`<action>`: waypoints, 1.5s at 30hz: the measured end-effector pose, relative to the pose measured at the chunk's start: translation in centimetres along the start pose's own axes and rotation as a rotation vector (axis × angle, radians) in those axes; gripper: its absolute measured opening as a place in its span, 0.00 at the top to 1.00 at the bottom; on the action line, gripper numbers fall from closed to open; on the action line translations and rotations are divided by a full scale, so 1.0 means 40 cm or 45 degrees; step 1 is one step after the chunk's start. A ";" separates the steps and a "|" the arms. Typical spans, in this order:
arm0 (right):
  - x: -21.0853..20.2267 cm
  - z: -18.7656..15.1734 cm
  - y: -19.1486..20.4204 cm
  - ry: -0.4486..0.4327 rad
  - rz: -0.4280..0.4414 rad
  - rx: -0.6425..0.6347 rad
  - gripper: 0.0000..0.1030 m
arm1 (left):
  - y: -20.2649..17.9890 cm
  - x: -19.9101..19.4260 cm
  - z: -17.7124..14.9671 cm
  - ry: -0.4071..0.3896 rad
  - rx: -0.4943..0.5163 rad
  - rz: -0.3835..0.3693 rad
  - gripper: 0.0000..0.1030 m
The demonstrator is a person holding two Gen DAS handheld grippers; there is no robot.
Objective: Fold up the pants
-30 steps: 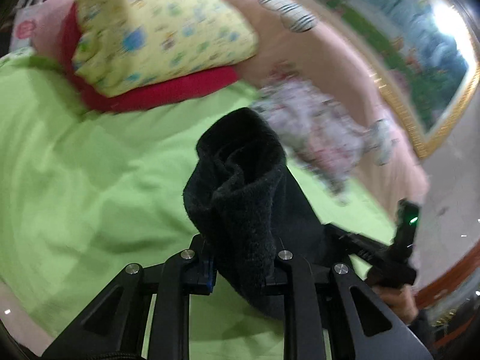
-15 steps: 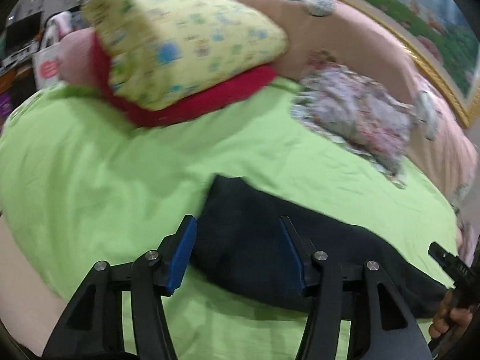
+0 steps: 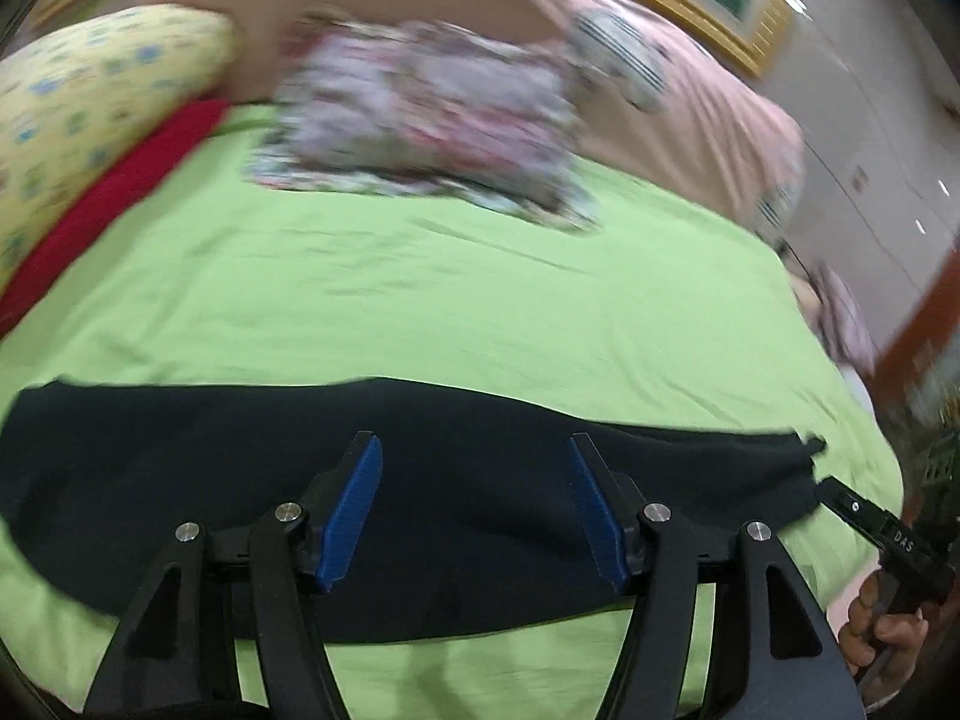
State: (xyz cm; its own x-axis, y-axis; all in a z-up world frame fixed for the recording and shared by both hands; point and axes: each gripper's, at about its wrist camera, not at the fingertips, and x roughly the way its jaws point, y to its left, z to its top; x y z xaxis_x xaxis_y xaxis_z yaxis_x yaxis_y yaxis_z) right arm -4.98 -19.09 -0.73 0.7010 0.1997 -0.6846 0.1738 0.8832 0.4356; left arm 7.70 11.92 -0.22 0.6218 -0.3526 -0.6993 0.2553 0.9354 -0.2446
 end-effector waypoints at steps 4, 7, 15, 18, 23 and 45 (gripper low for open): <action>-0.034 -0.015 -0.066 -0.031 -0.056 0.087 0.48 | -0.142 0.057 0.004 0.074 0.160 -0.077 0.35; -0.043 -0.015 -0.099 -0.039 -0.083 0.139 0.48 | -0.240 0.098 0.000 0.127 0.270 -0.134 0.34; -0.060 -0.016 -0.152 -0.075 -0.095 0.202 0.48 | -0.472 0.203 0.000 0.255 0.586 -0.290 0.26; -0.053 -0.016 -0.181 -0.066 -0.078 0.272 0.48 | -0.540 0.253 0.007 0.322 0.688 -0.376 0.26; -0.029 -0.029 -0.239 -0.033 -0.019 0.420 0.48 | -0.647 0.349 0.000 0.422 0.882 -0.447 0.26; -0.021 -0.009 -0.287 -0.072 0.017 0.516 0.91 | -0.915 0.492 -0.025 0.551 1.215 -0.510 0.94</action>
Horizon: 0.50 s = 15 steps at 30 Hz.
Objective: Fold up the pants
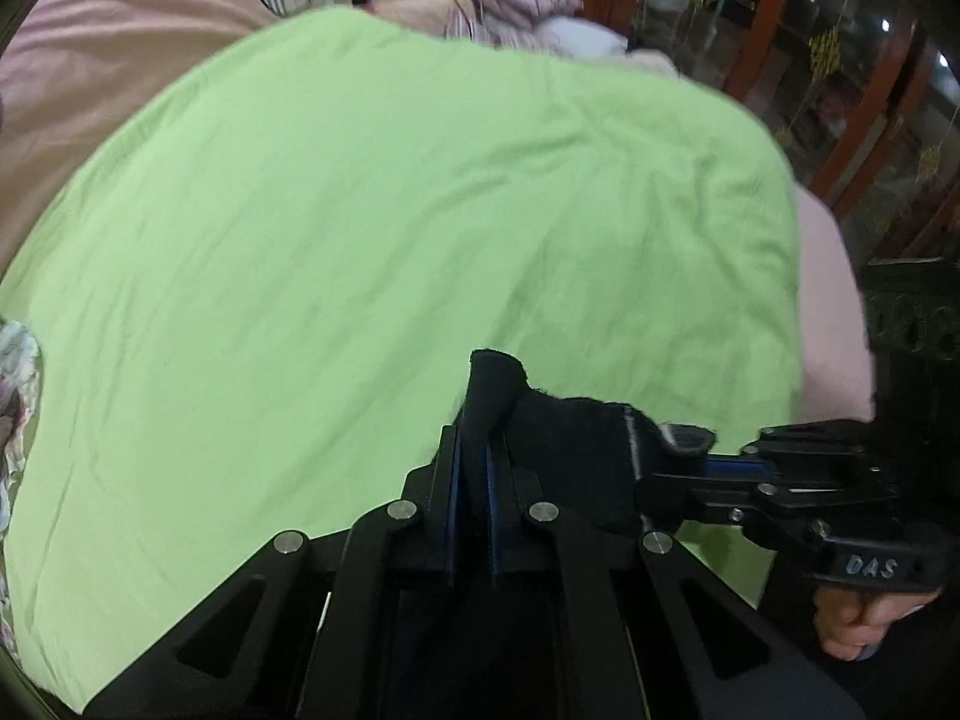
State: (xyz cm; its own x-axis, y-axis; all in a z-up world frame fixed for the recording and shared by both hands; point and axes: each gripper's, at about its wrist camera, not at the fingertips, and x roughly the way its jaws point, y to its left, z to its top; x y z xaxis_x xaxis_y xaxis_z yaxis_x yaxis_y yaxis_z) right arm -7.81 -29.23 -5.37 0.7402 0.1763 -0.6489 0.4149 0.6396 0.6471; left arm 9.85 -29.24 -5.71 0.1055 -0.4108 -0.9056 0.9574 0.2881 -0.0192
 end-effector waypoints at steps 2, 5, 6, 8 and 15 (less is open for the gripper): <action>0.005 -0.004 -0.004 0.039 -0.036 0.006 0.88 | 0.001 0.024 -0.006 0.032 0.009 -0.001 0.93; -0.016 0.000 -0.008 0.023 -0.079 -0.025 0.79 | 0.021 0.027 -0.013 0.049 -0.019 -0.009 0.88; -0.021 0.002 -0.006 0.017 -0.089 -0.038 0.75 | 0.030 0.020 -0.014 0.053 -0.032 -0.025 0.86; -0.035 0.004 -0.007 -0.001 -0.102 -0.040 0.62 | 0.039 0.009 -0.014 0.056 -0.033 -0.048 0.80; -0.004 -0.007 -0.055 0.075 -0.022 0.101 0.60 | 0.051 0.043 -0.016 0.138 -0.019 -0.125 0.47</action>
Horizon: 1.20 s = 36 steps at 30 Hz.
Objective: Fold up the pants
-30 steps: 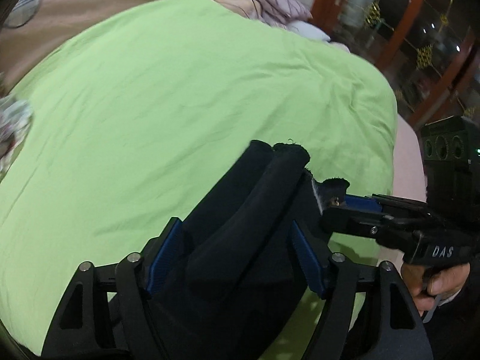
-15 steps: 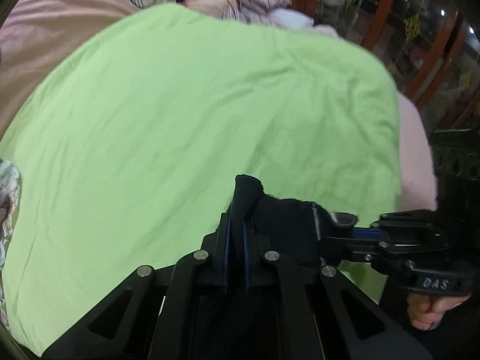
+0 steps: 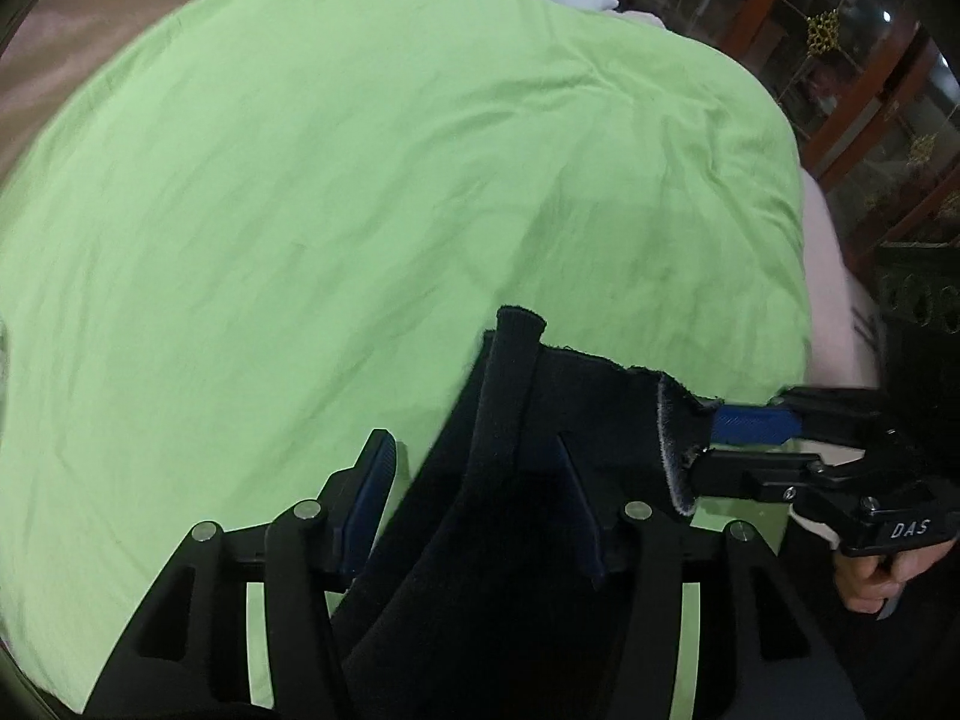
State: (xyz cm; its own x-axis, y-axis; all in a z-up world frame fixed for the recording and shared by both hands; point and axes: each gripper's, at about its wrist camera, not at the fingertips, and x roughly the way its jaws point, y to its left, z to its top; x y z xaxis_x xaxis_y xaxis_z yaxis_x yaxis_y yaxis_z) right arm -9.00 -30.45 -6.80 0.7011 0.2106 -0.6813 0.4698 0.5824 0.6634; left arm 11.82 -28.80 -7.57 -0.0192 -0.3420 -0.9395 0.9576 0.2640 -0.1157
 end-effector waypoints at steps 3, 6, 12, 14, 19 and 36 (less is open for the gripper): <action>0.003 -0.003 -0.007 0.007 0.052 0.039 0.61 | 0.027 0.030 0.008 0.021 -0.069 -0.105 0.47; 0.013 -0.011 -0.001 0.029 0.076 0.019 0.61 | 0.060 0.043 0.005 0.010 -0.151 -0.222 0.48; 0.038 -0.027 -0.004 0.031 0.114 -0.005 0.83 | 0.093 0.037 -0.022 -0.046 -0.254 -0.345 0.77; 0.029 -0.030 0.002 0.009 0.131 -0.019 0.86 | 0.086 0.020 -0.031 -0.071 -0.259 -0.331 0.83; -0.019 -0.021 0.074 -0.058 0.233 -0.138 0.87 | 0.080 -0.076 -0.065 -0.201 -0.295 -0.347 0.87; 0.047 -0.088 0.434 0.141 0.673 -0.549 0.87 | 0.195 -0.429 -0.417 -0.624 -0.508 -0.325 0.88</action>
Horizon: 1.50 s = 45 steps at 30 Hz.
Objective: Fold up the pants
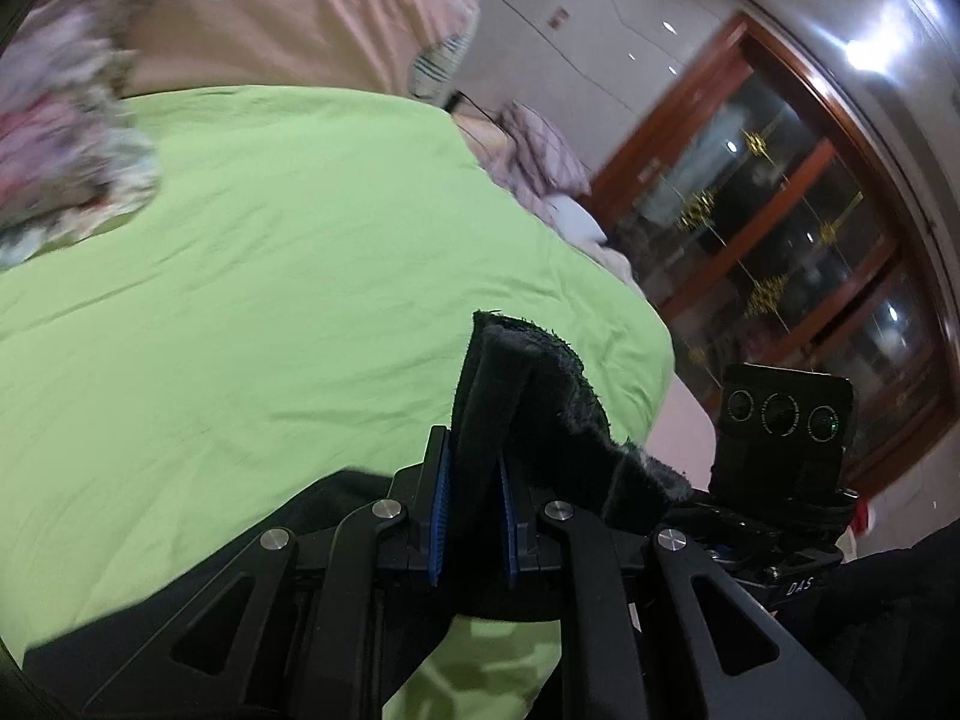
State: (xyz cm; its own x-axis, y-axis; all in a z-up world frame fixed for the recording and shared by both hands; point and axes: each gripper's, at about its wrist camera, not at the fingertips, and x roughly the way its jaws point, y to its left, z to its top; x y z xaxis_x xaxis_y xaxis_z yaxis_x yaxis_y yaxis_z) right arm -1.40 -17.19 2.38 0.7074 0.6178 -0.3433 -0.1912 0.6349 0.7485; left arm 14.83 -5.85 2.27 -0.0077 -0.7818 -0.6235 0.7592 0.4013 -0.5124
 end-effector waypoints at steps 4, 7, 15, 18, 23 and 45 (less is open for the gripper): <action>0.100 -0.030 -0.001 0.144 0.070 0.009 0.87 | 0.075 -0.061 -0.083 -0.050 -0.101 0.036 0.90; 0.157 -0.061 -0.005 0.236 0.093 0.012 0.87 | 0.121 -0.061 -0.142 -0.072 -0.193 0.032 0.90; 0.323 -0.117 -0.037 0.445 0.083 0.069 0.87 | 0.296 -0.075 -0.283 -0.073 -0.448 0.069 0.90; 0.365 -0.135 -0.050 0.492 0.052 0.094 0.87 | 0.312 -0.077 -0.310 -0.072 -0.472 0.107 0.90; 0.393 -0.151 -0.053 0.563 -0.024 0.071 0.85 | 0.330 -0.093 -0.348 -0.076 -0.529 0.195 0.89; 0.339 -0.131 0.015 0.440 -0.017 0.042 0.60 | 0.266 -0.206 -0.430 -0.258 -0.720 0.471 0.48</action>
State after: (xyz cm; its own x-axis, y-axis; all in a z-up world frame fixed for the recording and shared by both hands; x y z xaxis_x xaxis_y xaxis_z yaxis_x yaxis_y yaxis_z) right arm 4.52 -6.01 -4.81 0.4361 0.7338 -0.5209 -0.1575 0.6321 0.7587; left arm 11.77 13.10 -8.20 0.3484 -0.5977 -0.7221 0.2335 0.8014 -0.5506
